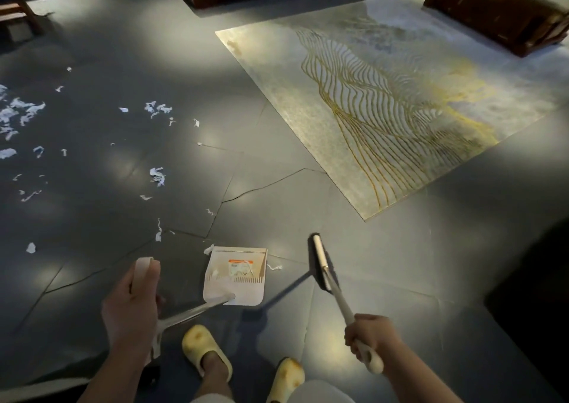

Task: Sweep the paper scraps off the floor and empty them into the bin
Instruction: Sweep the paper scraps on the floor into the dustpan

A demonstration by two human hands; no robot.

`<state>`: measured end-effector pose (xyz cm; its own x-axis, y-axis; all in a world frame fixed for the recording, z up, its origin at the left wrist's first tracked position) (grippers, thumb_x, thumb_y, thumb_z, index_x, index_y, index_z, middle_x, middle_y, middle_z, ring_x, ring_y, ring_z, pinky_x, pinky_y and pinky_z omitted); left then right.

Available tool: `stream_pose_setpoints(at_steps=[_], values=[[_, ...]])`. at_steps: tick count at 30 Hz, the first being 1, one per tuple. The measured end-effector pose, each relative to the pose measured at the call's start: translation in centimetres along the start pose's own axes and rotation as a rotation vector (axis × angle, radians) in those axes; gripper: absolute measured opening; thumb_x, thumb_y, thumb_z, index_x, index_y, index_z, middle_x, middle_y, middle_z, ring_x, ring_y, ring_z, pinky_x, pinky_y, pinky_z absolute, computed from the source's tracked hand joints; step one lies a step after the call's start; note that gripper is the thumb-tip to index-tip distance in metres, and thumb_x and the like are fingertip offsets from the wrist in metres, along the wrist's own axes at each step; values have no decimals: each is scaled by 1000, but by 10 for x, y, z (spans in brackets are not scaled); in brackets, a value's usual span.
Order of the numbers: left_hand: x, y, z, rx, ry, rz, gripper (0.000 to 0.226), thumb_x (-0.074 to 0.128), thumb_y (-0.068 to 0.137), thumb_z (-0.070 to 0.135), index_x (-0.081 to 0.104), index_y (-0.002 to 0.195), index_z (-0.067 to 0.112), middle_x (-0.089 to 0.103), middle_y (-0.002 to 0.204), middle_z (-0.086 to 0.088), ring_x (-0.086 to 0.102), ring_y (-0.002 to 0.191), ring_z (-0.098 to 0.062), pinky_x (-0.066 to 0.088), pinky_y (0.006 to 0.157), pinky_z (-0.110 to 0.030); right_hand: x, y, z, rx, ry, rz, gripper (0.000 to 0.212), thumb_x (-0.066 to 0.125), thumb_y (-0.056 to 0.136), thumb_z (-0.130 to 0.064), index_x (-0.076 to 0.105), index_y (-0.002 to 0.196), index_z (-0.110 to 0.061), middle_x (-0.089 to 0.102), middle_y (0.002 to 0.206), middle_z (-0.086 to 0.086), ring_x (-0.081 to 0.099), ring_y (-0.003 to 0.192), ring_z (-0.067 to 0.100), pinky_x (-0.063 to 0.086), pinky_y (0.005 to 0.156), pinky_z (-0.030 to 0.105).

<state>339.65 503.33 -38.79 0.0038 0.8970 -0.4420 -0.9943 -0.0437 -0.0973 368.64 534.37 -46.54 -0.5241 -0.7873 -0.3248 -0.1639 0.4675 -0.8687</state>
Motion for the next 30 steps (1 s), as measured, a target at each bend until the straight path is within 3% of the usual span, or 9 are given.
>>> stream_pose_setpoints(at_steps=[2, 5, 9, 13, 17, 20, 23, 25, 30], values=[[-7, 9, -5, -26, -14, 18, 33, 60, 95, 39, 58, 66, 24, 53, 47, 6, 52, 54, -24, 44, 61, -35, 12, -2, -15, -12, 39, -45, 17, 59, 63, 15, 63, 63, -2, 58, 55, 17, 47, 39, 22, 37, 38, 21], [-14, 27, -7, -53, -25, 35, 38, 61, 94, 41, 58, 65, 16, 54, 51, -4, 51, 53, -24, 44, 62, -36, 16, -2, -36, 3, 89, -150, 20, 61, 56, 9, 60, 70, -5, 56, 67, 17, 44, 39, 19, 32, 35, 17], [-26, 48, -2, -63, -45, 46, 40, 60, 95, 38, 56, 66, 11, 54, 56, -16, 49, 50, -23, 43, 58, -33, 15, -9, -44, 51, 139, -196, 45, 65, 36, 0, 56, 79, -6, 59, 71, 11, 45, 41, 15, 31, 35, 15], [-49, 69, -6, -91, -27, 91, 40, 59, 96, 37, 57, 67, 8, 56, 58, -19, 50, 52, -25, 42, 58, -33, 22, -18, -53, -33, 65, -45, 35, 62, 64, 16, 64, 91, -6, 65, 66, 20, 48, 36, 20, 37, 35, 19], [-75, 100, -21, -118, -6, 149, 42, 60, 93, 43, 57, 69, 9, 57, 57, -18, 53, 52, -26, 43, 53, -33, 48, -16, -71, -22, -62, 22, 19, 61, 65, 17, 69, 77, 4, 60, 54, 17, 49, 34, 21, 40, 37, 21], [-92, 120, -30, -129, -20, 187, 39, 58, 89, 51, 60, 71, 16, 58, 58, -14, 54, 51, -27, 48, 62, -36, 85, -21, -88, -6, -209, -43, 11, 64, 66, 7, 68, 59, 0, 61, 51, 13, 53, 41, 21, 44, 45, 25], [-107, 139, -37, -120, 5, 230, 40, 59, 95, 41, 58, 69, 10, 59, 59, -16, 55, 48, -21, 42, 54, -32, 140, -31, -101, 21, -166, -117, 12, 63, 65, 6, 65, 54, 0, 62, 57, 16, 53, 43, 22, 42, 43, 24], [-116, 152, -43, -136, 0, 250, 39, 60, 95, 39, 56, 66, 13, 58, 56, -14, 55, 50, -27, 38, 50, -32, 179, -38, -117, 15, -99, -161, 14, 61, 60, 5, 64, 47, 0, 61, 60, 20, 51, 43, 24, 40, 41, 23], [-142, 180, -53, -157, 3, 264, 31, 60, 94, 41, 60, 70, 22, 58, 54, -10, 53, 51, -26, 42, 57, -34, 265, -32, -181, 110, 141, -325, 18, 50, 81, 9, 55, 64, 3, 51, 50, 12, 41, 26, 13, 30, 29, 13]])
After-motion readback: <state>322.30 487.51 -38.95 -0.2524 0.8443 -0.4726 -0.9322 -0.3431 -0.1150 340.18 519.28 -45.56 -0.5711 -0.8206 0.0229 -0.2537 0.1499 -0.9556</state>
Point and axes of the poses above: each hand's wrist, its own y-axis towards the middle knuckle, its own x-axis out of the palm, z = x × y, the point moved 7 cm from there along y, towards the middle knuckle
